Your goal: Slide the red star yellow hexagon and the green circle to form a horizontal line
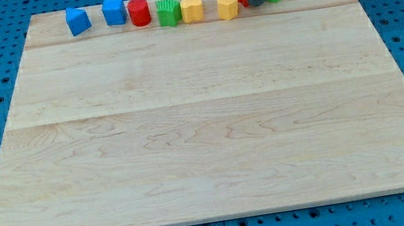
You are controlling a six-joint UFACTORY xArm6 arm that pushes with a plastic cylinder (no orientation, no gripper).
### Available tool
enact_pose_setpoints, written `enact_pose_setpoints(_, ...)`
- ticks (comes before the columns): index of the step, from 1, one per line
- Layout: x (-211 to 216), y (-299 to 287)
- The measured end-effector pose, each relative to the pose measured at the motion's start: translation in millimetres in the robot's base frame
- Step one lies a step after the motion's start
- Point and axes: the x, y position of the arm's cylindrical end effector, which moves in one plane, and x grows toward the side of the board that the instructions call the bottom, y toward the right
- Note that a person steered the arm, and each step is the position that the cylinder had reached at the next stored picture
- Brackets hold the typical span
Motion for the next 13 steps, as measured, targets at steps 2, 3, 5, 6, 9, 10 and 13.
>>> enact_pose_setpoints(2, -6, -9)
enact_pose_setpoints(3, -5, -1)
enact_pose_setpoints(5, 19, 37)
enact_pose_setpoints(6, 19, 38)
enact_pose_setpoints(9, 5, 38)
enact_pose_setpoints(10, -1, 38)
enact_pose_setpoints(13, 26, 10)
